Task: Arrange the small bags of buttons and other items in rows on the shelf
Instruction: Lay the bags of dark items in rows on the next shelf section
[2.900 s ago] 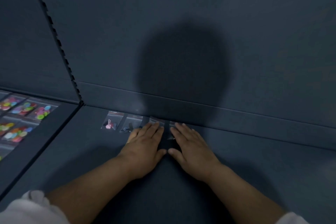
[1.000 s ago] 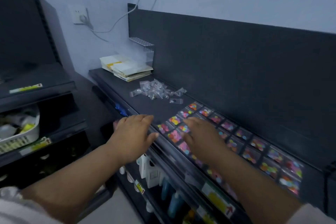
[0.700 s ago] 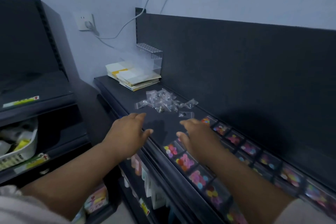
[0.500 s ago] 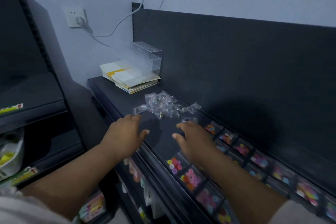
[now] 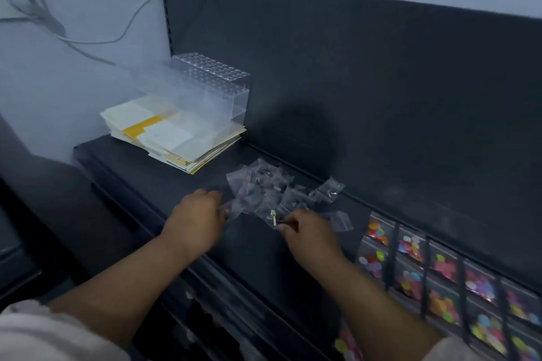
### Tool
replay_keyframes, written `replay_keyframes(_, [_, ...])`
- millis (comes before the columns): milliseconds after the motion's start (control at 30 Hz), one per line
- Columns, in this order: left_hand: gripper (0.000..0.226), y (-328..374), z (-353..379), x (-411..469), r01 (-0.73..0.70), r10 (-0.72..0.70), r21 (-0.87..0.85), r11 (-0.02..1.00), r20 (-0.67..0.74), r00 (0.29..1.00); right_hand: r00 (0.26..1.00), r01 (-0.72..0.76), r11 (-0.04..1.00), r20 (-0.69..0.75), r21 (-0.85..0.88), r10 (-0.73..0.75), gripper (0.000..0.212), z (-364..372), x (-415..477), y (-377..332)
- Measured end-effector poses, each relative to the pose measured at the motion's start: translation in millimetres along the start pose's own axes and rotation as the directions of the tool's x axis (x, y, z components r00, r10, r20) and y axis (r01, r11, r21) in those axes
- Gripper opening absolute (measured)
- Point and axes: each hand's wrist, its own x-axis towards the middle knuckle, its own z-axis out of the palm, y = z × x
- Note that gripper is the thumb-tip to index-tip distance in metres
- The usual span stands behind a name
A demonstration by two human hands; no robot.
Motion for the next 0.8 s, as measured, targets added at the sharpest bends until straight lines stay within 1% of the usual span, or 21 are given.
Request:
replay_keyframes(133, [0.025, -21.4, 15.6, 27.4, -0.033, 0.035, -0.035, 0.999, 0.058, 0.998, 0.997, -0.064, 0.996, -0.05, -0.062, 0.061, 0.022, 18.9, 12.0, -6.8])
replay_keyframes(233, [0.036, -26.8, 22.9, 39.8, -0.078, 0.076, 0.005, 0.997, 0.125, 0.989, 0.991, -0.088, 0.989, -0.11, -0.119, 0.075, 0.025, 29.0, 19.1, -10.9])
replay_keyframes(300, [0.038, -27.7, 26.3, 44.5, -0.109, 0.106, 0.015, 0.994, 0.128, 0.986, 0.989, -0.087, 0.985, -0.135, -0.147, 0.067, 0.026, 33.5, 22.5, -13.4])
replay_keyframes(367, [0.034, -27.4, 27.1, 47.2, -0.136, 0.137, -0.014, 0.991, 0.117, 0.984, 0.986, -0.073, 0.982, -0.159, -0.171, 0.046, 0.024, 37.1, 25.4, -14.7])
replay_keyframes(467, [0.021, -26.5, 26.0, 50.1, -0.145, 0.156, -0.09, 0.985, 0.13, 0.979, 0.983, -0.048, 0.987, -0.185, -0.154, 0.019, 0.013, 41.7, 28.0, -13.9])
replay_keyframes(533, [0.016, -25.4, 24.4, 49.8, -0.123, 0.148, -0.173, 0.977, 0.14, 0.979, 0.981, -0.037, 0.991, -0.196, -0.132, 0.011, 0.006, 44.0, 28.2, -12.9])
replay_keyframes(633, [0.022, -22.5, 23.1, 48.7, -0.053, 0.115, -0.39, 0.919, 0.138, 0.984, 0.977, -0.029, 0.995, -0.212, -0.097, 0.008, 0.013, 44.7, 26.3, -12.3])
replay_keyframes(700, [0.022, -17.1, 18.9, 45.9, -0.004, 0.071, -0.477, 0.879, 0.122, 0.99, 0.974, -0.016, 0.999, -0.227, -0.029, 0.009, 0.018, 41.7, 22.4, -13.1])
replay_keyframes(800, [0.023, -6.6, 16.0, 46.4, 0.036, 0.041, -0.602, 0.797, 0.113, 0.993, 0.967, 0.003, 0.998, -0.254, 0.059, 0.013, 0.02, 33.1, 12.6, -15.0])
